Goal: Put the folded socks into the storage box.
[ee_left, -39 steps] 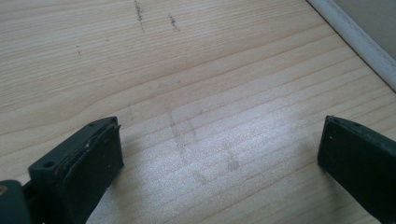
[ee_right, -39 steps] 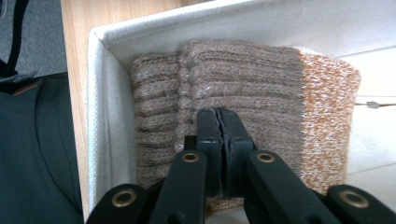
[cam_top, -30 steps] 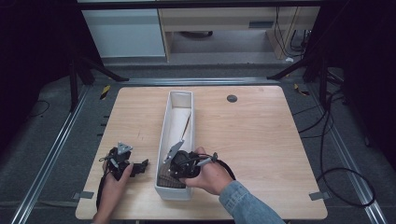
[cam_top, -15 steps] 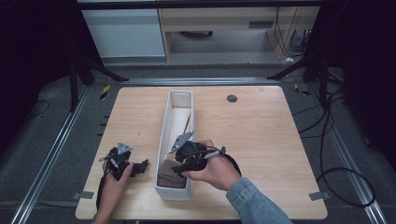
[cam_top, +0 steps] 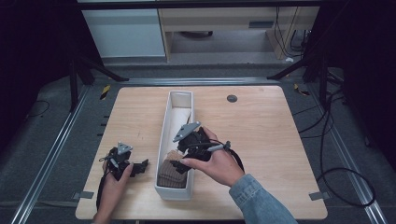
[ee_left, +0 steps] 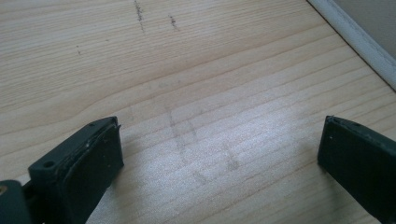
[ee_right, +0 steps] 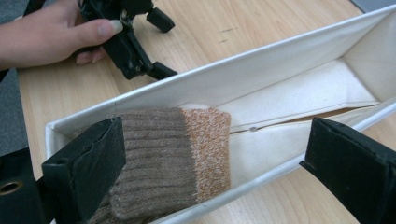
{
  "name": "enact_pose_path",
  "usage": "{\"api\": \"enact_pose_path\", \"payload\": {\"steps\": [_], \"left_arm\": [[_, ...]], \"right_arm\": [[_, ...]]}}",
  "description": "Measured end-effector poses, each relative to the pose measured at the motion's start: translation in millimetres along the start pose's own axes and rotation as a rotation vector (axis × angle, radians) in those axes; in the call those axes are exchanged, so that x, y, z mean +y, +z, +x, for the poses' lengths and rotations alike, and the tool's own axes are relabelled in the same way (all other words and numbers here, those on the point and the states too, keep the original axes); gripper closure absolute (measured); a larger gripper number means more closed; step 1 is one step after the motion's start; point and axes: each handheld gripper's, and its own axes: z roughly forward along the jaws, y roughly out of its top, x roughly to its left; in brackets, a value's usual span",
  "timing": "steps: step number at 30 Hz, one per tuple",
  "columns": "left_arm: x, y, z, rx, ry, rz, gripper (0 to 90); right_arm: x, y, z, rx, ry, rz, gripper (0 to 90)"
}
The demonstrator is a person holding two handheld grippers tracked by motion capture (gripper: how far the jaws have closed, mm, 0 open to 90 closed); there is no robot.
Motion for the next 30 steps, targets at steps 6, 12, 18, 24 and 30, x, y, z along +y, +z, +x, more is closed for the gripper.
{"api": "enact_pose_path", "payload": {"steps": [6,12,18,24,30], "left_arm": [[0.0,0.0,0.0,0.0,0.0,0.0,0.0],[0.0,0.0,0.0,0.0,0.0,0.0,0.0],[0.0,0.0,0.0,0.0,0.0,0.0,0.0],[-0.1,-0.1,-0.1,0.001,0.0,0.0,0.0],[-0.1,-0.1,-0.3,0.001,-0.003,0.0,0.0]], "right_arm": [[5.5,-10.2,-3.8,-0.021,0.003,-0.028,5.1],[11.4,-23.8,-11.0,-0.051,0.024,-0.075,5.2],[13.8,-35.6,-23.7,-0.123,0.063,-0.116,5.1],[8.3,-41.5,-41.0,-0.192,0.122,-0.14,5.3],[-2.0,-42.7,-59.7,-0.248,0.145,-0.128,5.4]]}}
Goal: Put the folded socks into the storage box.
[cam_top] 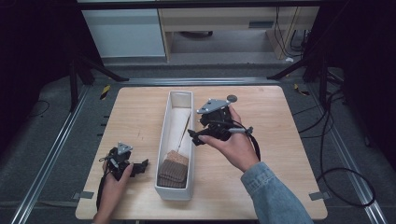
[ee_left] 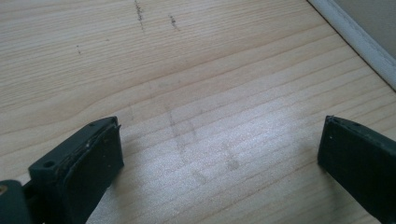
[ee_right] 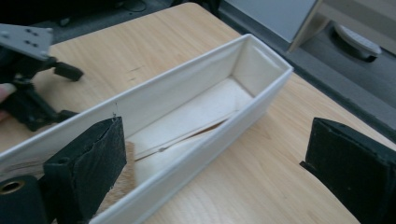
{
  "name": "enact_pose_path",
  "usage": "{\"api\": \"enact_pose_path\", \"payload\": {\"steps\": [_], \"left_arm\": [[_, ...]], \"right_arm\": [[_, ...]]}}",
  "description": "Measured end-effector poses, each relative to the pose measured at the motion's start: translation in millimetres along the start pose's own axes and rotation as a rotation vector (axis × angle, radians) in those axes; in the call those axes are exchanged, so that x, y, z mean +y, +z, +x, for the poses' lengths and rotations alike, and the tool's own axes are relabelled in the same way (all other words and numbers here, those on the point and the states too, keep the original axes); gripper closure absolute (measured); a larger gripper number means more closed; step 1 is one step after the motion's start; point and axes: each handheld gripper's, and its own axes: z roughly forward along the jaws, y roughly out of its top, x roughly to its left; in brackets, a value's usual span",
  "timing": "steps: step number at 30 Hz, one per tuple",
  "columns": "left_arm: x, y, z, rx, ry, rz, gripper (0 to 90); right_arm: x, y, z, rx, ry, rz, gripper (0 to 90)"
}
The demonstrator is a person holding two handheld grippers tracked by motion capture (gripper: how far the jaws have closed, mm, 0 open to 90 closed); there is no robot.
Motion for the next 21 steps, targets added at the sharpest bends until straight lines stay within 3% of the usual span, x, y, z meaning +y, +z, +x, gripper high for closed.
{"api": "enact_pose_path", "payload": {"steps": [8,21], "left_arm": [[0.0,-0.2,0.1,0.0,0.002,0.002,0.0],[0.0,-0.1,0.1,0.0,0.002,0.002,0.0]], "right_arm": [[-12.4,-7.6,-33.5,-0.074,0.063,-0.045,4.3],[-57.9,-9.4,-58.7,-0.123,0.147,0.015,7.0]]}}
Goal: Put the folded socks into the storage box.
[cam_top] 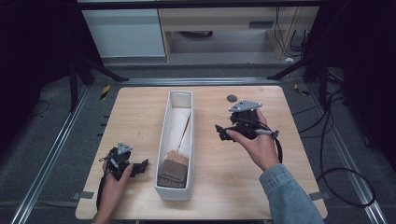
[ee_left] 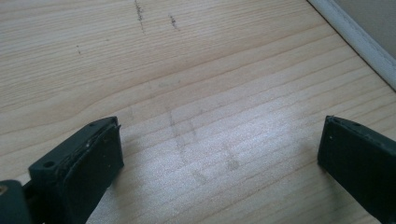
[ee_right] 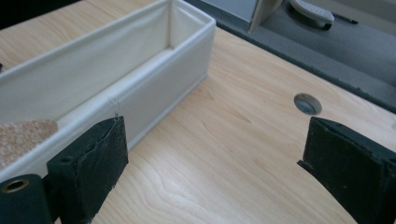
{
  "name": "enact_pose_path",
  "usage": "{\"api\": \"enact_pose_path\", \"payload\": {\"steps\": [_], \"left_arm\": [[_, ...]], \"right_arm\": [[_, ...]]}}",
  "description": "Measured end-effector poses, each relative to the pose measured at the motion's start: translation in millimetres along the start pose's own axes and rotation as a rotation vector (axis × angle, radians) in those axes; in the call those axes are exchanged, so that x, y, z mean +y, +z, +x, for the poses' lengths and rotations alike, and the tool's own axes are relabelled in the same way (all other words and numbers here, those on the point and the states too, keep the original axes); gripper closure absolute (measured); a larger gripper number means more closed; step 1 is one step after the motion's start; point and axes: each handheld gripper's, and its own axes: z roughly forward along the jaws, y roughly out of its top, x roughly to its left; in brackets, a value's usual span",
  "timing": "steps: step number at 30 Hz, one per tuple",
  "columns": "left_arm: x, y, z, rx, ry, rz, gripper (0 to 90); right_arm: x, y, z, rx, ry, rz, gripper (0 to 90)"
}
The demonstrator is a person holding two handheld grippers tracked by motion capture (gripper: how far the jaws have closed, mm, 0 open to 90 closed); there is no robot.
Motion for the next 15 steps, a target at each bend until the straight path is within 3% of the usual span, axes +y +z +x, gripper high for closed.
{"api": "enact_pose_path", "payload": {"steps": [15], "left_arm": [[0.0,0.0,0.0,0.0,0.0,0.0,0.0]], "right_arm": [[-54.5,6.1,-25.9,-0.061,0.069,0.083,10.8]]}}
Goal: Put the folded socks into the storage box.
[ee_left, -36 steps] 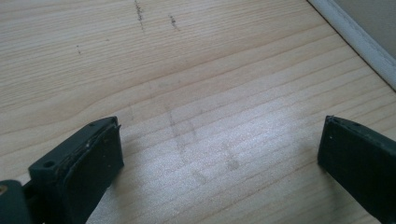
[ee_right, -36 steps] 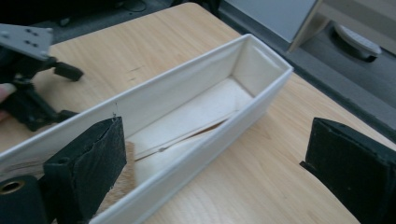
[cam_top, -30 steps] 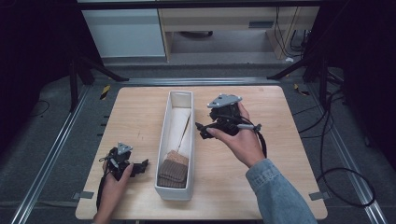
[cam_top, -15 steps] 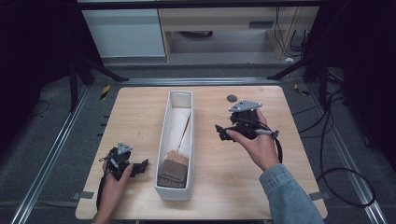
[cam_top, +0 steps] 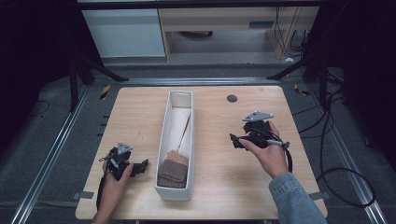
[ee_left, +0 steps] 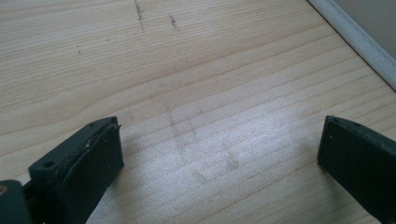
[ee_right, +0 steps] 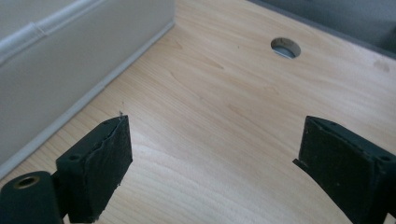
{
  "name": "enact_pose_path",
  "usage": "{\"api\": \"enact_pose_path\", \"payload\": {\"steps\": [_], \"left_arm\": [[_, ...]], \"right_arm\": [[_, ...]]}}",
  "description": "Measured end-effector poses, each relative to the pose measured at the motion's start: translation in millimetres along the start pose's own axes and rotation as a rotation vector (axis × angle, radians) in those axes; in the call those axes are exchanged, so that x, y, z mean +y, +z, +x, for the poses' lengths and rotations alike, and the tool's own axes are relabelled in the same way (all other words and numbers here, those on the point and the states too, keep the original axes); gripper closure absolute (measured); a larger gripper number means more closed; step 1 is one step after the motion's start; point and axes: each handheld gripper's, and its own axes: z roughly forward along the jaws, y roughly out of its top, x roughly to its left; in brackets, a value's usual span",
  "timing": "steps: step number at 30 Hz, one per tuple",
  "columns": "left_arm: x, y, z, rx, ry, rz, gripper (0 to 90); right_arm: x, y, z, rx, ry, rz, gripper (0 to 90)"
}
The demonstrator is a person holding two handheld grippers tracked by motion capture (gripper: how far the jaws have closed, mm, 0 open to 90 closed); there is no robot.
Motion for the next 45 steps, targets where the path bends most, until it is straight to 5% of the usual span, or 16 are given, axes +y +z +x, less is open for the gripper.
{"api": "enact_pose_path", "payload": {"steps": [9,19,30,45], "left_arm": [[0.0,0.0,0.0,0.0,0.0,0.0,0.0],[0.0,0.0,0.0,0.0,0.0,0.0,0.0],[0.0,0.0,0.0,0.0,0.0,0.0,0.0],[0.0,0.0,-0.1,0.0,0.0,0.0,0.0]], "right_arm": [[-33.8,19.1,0.2,0.014,0.052,0.036,16.0],[-66.6,44.8,4.0,0.024,0.102,0.09,12.1],[-76.5,54.0,-17.6,-0.085,0.18,0.06,5.9],[-88.0,68.2,-25.8,-0.094,0.203,0.076,4.9]]}}
